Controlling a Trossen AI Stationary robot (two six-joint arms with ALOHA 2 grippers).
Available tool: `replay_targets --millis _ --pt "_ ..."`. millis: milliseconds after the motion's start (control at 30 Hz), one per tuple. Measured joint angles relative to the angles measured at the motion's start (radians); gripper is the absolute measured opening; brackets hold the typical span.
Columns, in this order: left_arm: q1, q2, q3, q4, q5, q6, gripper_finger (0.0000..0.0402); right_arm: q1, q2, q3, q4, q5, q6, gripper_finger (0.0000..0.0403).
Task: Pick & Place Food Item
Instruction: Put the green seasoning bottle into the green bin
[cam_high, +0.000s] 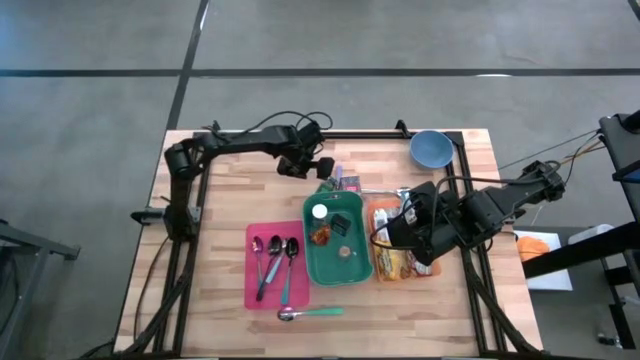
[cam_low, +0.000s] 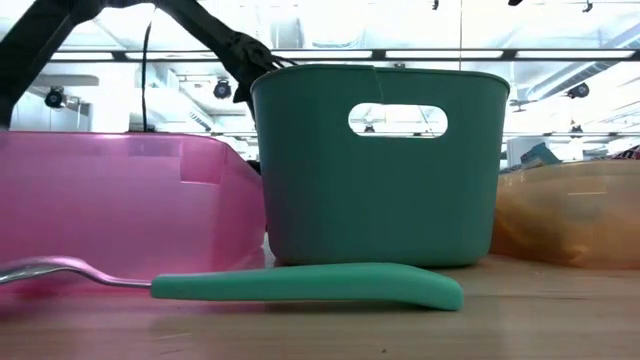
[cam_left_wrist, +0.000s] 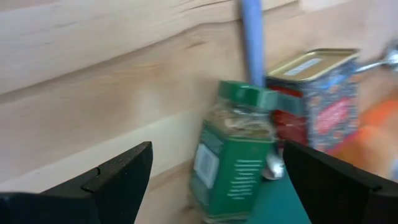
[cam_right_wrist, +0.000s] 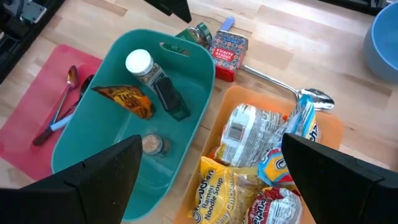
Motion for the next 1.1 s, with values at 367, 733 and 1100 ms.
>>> replay_targets --millis 367,733,1100 --pt "-0.051 0.014 0.0 -0.001 -0.12 0.15 0.036 -0.001 0.0 0.0 0.0 0.002 -0.022 0.0382" --pt "-0.074 0.014 -0.001 0.03 -0.158 0.223 0.036 0.0 0.0 0.0 0.003 0.002 -0.022 0.0382" --pt "-0.074 0.015 -0.008 0.002 -0.196 0.31 0.036 0.0 0.001 0.0 0.019 0.001 -0.022 0.0382"
